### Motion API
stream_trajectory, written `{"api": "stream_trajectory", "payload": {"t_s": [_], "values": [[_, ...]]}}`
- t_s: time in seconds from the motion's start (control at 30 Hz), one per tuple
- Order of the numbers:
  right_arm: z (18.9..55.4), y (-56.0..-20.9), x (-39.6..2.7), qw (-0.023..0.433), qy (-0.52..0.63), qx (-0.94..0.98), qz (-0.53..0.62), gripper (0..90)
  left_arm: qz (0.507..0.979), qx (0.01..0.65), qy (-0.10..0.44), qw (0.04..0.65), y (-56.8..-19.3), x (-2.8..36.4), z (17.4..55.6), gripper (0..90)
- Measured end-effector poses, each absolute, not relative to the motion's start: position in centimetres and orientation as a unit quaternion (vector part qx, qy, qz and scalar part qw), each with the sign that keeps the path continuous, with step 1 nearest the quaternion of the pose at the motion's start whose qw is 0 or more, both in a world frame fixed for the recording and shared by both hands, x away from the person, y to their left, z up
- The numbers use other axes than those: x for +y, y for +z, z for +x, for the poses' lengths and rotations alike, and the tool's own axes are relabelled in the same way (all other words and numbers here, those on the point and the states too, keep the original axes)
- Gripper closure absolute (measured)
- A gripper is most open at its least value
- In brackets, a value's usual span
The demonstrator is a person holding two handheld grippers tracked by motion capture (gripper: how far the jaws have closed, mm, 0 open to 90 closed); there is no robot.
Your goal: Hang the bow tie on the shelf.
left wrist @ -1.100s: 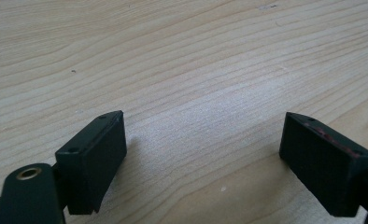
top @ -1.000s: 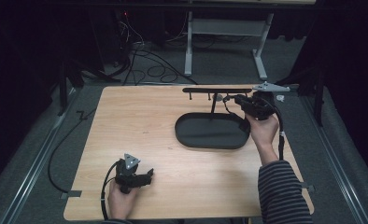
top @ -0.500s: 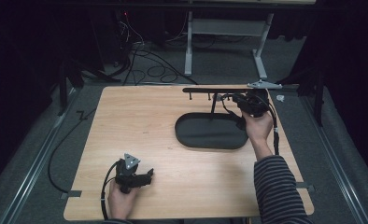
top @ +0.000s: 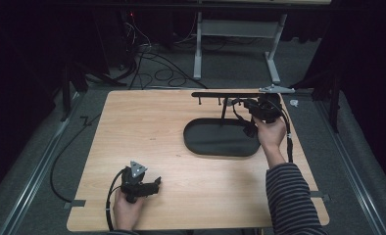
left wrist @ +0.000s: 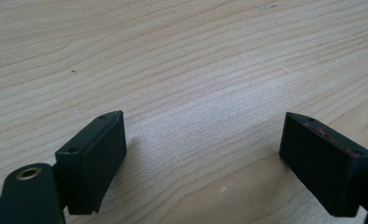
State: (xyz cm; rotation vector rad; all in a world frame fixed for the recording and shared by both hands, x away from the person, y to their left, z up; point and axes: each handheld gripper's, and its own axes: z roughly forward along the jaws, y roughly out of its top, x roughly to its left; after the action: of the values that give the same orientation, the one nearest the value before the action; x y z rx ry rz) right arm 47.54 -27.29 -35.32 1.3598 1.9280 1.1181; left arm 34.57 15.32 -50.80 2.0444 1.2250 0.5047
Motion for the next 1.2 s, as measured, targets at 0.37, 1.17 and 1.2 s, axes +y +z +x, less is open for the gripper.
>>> {"api": "stream_trajectory", "payload": {"t_s": [0.37,1.17,1.2], "values": [[47.7,-35.6,-27.2,0.255,0.412,0.713,0.507,75.7,0.788,0.472,0.194,0.345,-50.8,15.3,34.6,15.2],[46.0,-35.2,-28.4,0.234,0.437,0.709,0.501,64.9,0.788,0.472,0.194,0.346,-50.8,15.3,34.6,15.2],[45.8,-35.2,-28.6,0.231,0.441,0.708,0.501,64.3,0.788,0.472,0.194,0.346,-50.8,15.3,34.6,15.2]]}}
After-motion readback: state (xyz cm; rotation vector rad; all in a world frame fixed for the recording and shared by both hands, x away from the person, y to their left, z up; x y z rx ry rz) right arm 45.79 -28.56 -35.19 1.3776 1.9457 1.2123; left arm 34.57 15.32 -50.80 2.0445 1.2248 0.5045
